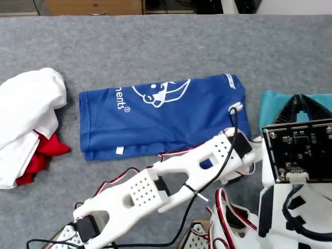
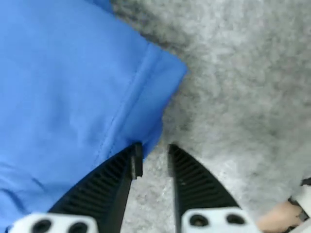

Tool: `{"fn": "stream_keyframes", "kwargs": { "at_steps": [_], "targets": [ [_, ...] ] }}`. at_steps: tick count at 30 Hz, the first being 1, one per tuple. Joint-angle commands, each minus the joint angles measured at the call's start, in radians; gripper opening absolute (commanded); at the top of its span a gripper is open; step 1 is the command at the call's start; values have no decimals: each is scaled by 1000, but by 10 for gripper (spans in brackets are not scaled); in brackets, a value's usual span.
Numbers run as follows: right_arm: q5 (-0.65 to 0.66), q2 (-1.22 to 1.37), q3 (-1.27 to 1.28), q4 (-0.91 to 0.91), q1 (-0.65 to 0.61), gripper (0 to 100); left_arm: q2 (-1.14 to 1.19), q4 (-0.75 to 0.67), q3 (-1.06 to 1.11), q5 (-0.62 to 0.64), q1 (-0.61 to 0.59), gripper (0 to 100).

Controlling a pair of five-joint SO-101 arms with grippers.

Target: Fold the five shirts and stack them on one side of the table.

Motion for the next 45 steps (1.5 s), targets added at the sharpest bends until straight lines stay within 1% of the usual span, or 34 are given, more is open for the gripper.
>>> {"fn": "stream_keyframes", "kwargs": {
  "at_steps": [1,6,9,11,17,21,27,34,38,41,42,45],
  "targets": [
    [-5,-1,4,14,-7,30,-5,0,-78,-5,-61,48],
    [-5,1,4,14,-8,30,-13,26,-106,-14,-74,27],
    [-5,2,4,14,-10,30,-12,86,-143,-57,-66,19],
    [-5,4,4,14,-10,30,-7,114,-176,-61,-68,17],
    [-5,5,5,14,-13,30,-5,126,-295,-68,-123,18],
    [-5,-1,58,12,-13,30,-4,98,-315,-71,-181,18],
    [-8,-2,73,12,-13,28,-4,15,-313,-137,-267,18],
    [-9,-1,77,12,-13,28,18,-28,-313,-183,-342,18],
    [-9,1,79,12,-13,28,45,-21,-321,-192,-347,18],
    [-11,1,79,12,-13,28,45,-11,-324,-187,-327,24],
    [-11,2,79,12,-13,28,44,0,-328,-187,-311,39],
    [-11,4,79,12,-13,28,44,86,-394,-172,-267,128]
  ]
}}
